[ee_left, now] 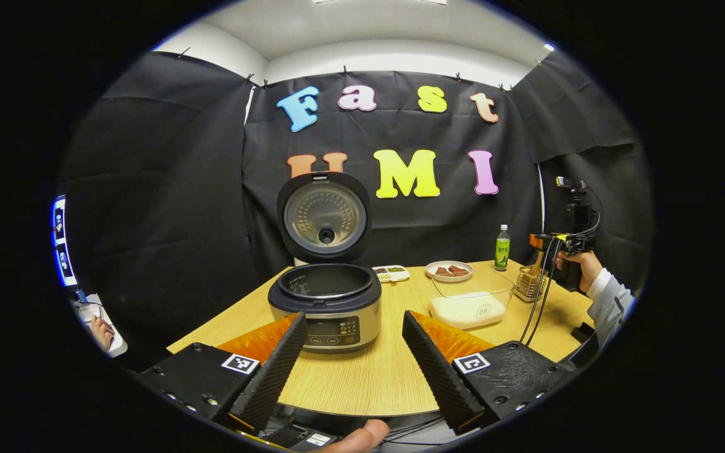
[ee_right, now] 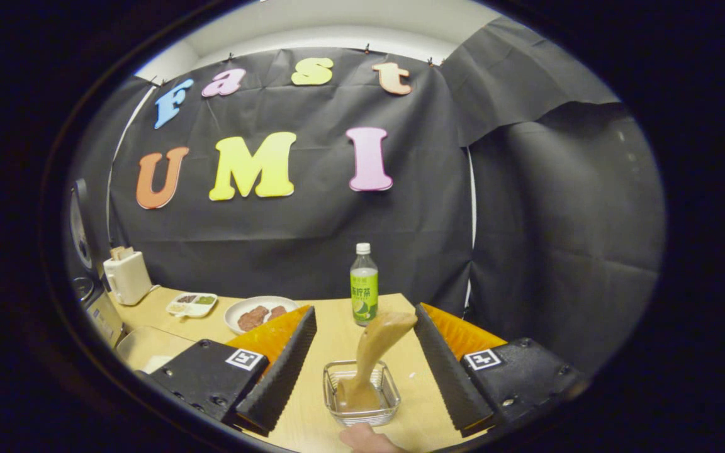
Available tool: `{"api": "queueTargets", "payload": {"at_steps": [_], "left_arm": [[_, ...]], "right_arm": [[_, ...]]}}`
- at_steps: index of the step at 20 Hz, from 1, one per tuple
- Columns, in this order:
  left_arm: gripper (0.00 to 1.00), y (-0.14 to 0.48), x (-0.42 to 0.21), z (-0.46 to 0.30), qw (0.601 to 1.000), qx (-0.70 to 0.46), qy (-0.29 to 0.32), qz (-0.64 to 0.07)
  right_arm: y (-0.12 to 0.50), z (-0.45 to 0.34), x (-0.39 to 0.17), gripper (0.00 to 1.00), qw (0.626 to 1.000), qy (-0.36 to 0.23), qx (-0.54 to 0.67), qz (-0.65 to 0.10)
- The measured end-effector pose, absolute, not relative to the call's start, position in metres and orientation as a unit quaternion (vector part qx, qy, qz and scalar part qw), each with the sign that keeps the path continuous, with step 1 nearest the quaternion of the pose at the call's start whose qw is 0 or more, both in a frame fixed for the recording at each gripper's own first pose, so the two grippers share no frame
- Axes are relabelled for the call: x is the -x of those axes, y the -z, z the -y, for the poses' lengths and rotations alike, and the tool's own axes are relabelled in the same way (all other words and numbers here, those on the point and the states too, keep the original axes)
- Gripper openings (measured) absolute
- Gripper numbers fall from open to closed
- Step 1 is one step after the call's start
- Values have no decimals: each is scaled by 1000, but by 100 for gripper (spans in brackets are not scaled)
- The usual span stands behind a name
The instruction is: Close the left gripper, press the button to open the rice cooker; take a wooden spoon from the chopstick holder with the right hand, scoop a spoonful of rice and pour it into the rice cooker, then put the wooden spoon back into the chopstick holder.
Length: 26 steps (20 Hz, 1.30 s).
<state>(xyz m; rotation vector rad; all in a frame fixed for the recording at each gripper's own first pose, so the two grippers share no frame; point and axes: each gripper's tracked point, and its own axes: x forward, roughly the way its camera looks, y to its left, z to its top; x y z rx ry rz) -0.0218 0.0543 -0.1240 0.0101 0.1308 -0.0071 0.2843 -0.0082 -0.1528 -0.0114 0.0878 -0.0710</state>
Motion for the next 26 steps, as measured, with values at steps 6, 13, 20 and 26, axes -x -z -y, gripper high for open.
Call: {"api": "queueTargets", "payload": {"at_steps": [6, 13, 20, 26], "left_arm": [[97, 98, 1, -64, 997, 38, 17, -62], [94, 38, -51, -115, 999, 28, -6, -31], [94, -21, -111, -134, 1000, 12, -7, -9], [94, -60, -185, -158, 1000, 10, -12, 5]], "right_arm": [[116, -7, -220, 100, 999, 31, -13, -36], [77, -30, -133, 100, 1000, 24, -4, -5], [48, -76, -52, 100, 999, -36, 1, 6], [28, -79, -4, 100, 998, -34, 30, 41]]}}
